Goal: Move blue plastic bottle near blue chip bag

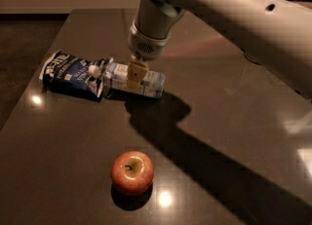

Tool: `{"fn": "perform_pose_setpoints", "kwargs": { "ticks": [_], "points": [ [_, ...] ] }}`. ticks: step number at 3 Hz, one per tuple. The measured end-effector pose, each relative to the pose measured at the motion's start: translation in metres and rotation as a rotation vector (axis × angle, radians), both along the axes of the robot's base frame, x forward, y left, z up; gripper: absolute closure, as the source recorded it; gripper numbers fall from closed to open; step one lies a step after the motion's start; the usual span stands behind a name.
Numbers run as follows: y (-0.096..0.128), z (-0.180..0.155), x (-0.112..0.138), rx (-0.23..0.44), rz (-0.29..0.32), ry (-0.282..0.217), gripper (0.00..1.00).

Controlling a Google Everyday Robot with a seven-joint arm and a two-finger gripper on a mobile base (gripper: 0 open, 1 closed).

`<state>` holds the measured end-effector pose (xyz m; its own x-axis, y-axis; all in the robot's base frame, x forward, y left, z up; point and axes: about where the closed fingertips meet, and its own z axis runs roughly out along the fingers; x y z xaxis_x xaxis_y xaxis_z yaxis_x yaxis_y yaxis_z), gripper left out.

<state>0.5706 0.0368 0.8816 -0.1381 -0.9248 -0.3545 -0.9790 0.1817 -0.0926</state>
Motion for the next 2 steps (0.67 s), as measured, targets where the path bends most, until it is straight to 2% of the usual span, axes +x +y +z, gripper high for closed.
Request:
{"fn": "perform_pose_setpoints", "kwargs": {
  "ticks": [1, 2],
  "points": [
    [0.0007, -0.0002, -0.0004, 0.0, 0.001, 0.0, 0.0],
    [0.0007, -0.0002, -0.0004, 0.0, 0.002, 0.0, 0.0]
  ]
}}
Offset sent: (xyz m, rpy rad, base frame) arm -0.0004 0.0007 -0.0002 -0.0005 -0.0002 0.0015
